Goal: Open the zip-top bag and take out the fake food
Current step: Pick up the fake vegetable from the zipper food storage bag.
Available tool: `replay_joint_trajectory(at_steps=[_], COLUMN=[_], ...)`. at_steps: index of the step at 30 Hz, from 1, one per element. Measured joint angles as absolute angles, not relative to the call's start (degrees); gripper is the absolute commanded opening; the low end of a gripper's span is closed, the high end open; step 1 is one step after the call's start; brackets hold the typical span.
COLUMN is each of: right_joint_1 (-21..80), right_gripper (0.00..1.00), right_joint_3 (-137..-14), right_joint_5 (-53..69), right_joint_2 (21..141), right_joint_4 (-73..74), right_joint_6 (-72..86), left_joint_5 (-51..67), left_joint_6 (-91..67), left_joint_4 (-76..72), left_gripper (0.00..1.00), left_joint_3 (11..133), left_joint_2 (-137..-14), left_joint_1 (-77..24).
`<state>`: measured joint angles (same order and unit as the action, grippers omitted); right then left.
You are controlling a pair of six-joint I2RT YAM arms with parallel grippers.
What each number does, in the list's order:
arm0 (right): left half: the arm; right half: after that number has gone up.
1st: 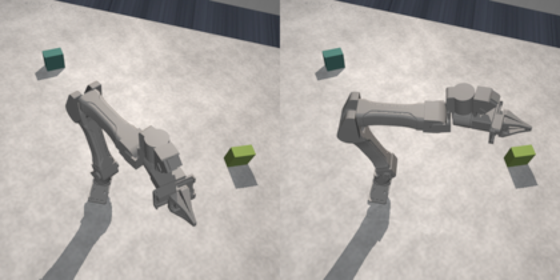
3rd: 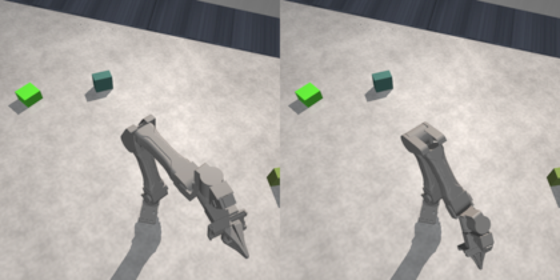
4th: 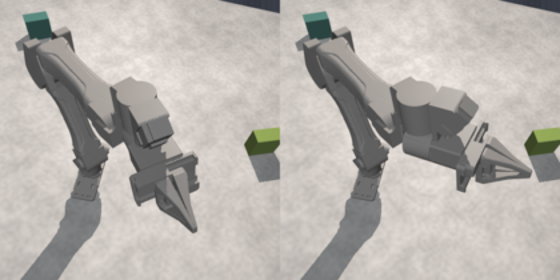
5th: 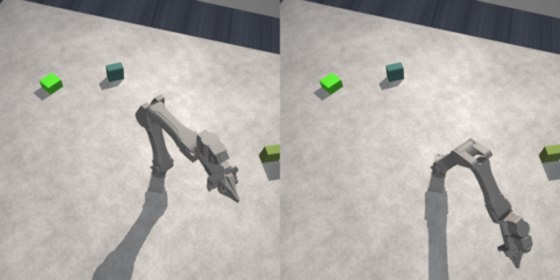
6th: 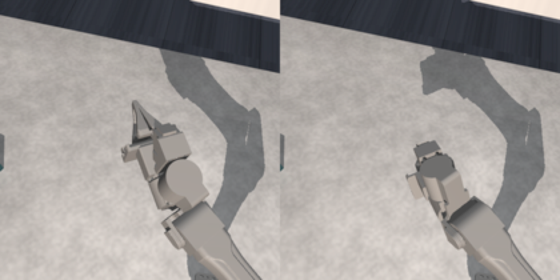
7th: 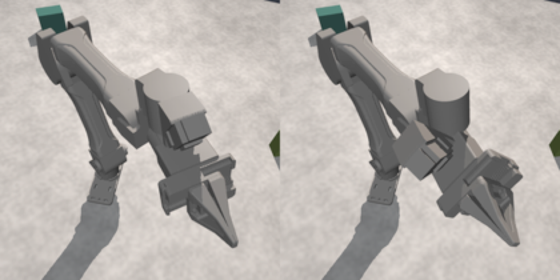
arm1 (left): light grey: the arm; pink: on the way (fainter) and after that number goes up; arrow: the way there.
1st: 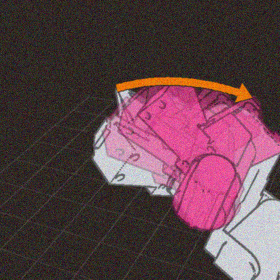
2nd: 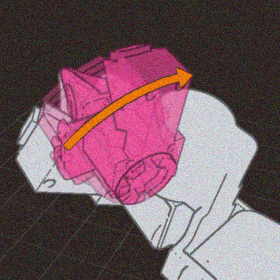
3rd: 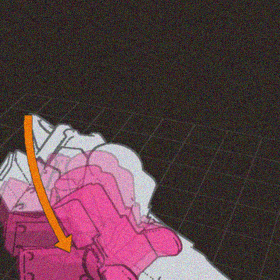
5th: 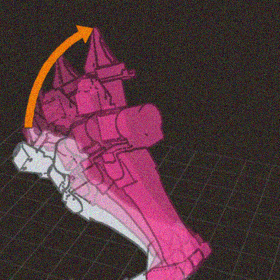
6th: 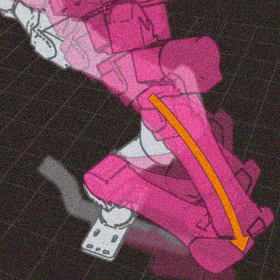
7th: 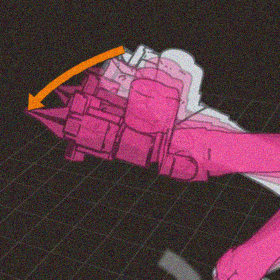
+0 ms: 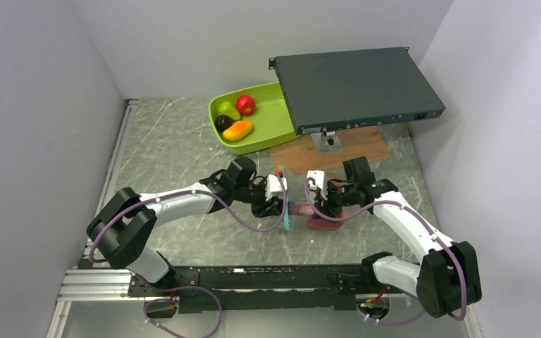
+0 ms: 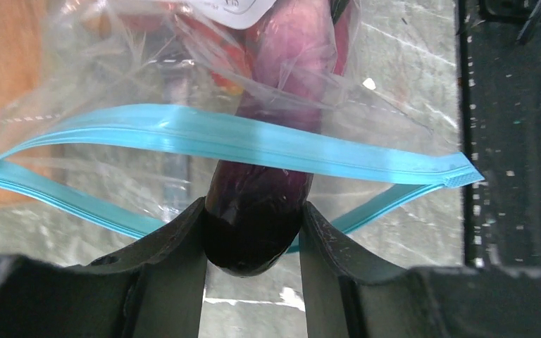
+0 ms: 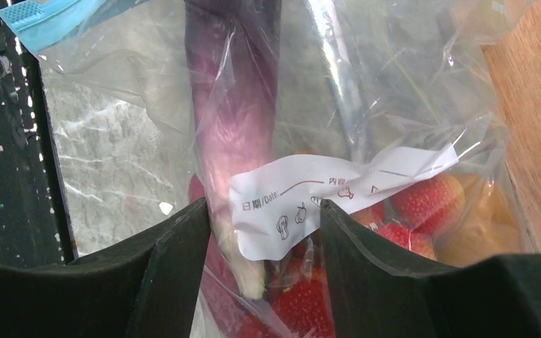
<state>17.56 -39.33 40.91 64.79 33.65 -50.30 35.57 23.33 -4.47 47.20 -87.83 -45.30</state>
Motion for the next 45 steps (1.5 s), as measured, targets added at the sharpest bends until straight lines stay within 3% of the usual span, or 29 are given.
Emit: replay_joint_trajectory(at_steps=[20, 45], right_joint_1=[14.17, 12.03], right_gripper=[0.73, 0.74], right_joint_3=[-38.65, -38.65], right_joint_5=[43.88, 45.21], right_joint_2=[58.17, 54.30], right_joint_4=[40.29, 44.99], right_joint_6=[-58.98, -65.43], left_joint_5=[31.90, 18.02], left_joint_6=[3.60, -12.75], left_joint_4=[15.00, 26.37], left_gripper=[0.00, 0.00], left_joint_3=[50.39, 47.18], left_joint_2=[-83.83, -66.57], left_joint_1=[-45.36, -45.36])
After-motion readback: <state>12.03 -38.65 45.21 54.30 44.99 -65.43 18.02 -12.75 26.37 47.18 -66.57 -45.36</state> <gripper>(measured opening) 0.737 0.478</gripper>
